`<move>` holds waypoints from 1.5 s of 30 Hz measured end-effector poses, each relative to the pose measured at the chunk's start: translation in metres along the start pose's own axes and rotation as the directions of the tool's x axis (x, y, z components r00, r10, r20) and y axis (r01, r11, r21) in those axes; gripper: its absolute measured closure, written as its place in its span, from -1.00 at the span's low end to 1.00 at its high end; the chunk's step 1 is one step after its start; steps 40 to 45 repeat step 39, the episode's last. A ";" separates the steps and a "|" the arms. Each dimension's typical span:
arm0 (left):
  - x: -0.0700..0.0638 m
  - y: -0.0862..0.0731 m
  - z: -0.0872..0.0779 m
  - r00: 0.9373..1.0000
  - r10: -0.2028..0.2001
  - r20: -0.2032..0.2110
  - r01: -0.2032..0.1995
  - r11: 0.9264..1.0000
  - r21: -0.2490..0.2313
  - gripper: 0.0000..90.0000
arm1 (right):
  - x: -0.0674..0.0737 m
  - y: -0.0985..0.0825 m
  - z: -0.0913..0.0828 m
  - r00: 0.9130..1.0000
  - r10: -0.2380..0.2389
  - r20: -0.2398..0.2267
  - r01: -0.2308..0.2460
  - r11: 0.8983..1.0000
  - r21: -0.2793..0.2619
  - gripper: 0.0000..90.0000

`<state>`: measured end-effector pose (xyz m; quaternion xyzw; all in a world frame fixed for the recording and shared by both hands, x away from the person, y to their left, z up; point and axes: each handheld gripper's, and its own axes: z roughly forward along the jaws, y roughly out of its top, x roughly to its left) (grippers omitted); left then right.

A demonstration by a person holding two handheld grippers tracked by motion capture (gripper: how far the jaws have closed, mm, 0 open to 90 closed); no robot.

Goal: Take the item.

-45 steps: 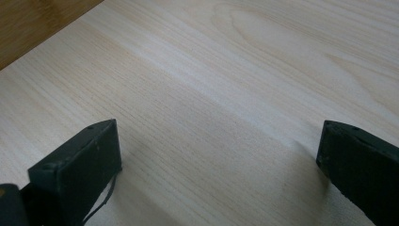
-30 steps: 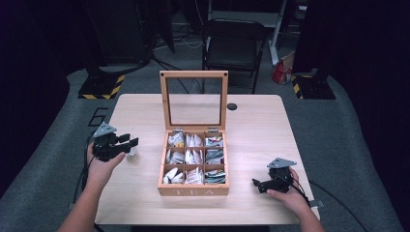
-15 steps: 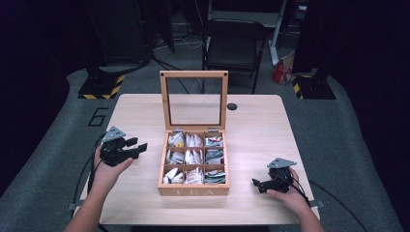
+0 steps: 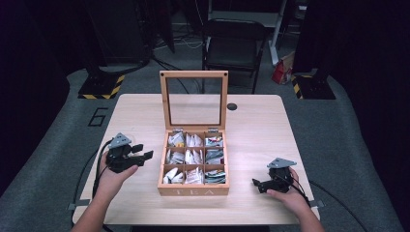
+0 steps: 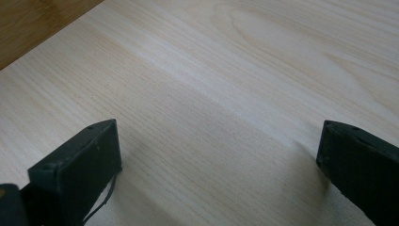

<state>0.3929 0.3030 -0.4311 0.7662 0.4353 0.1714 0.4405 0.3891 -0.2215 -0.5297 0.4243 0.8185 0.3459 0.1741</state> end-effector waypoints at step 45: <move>0.003 -0.047 0.025 1.000 -0.003 0.003 0.003 0.998 0.067 -0.03 | 0.000 0.000 0.000 1.000 0.001 0.001 -0.001 1.000 -0.001 -1.00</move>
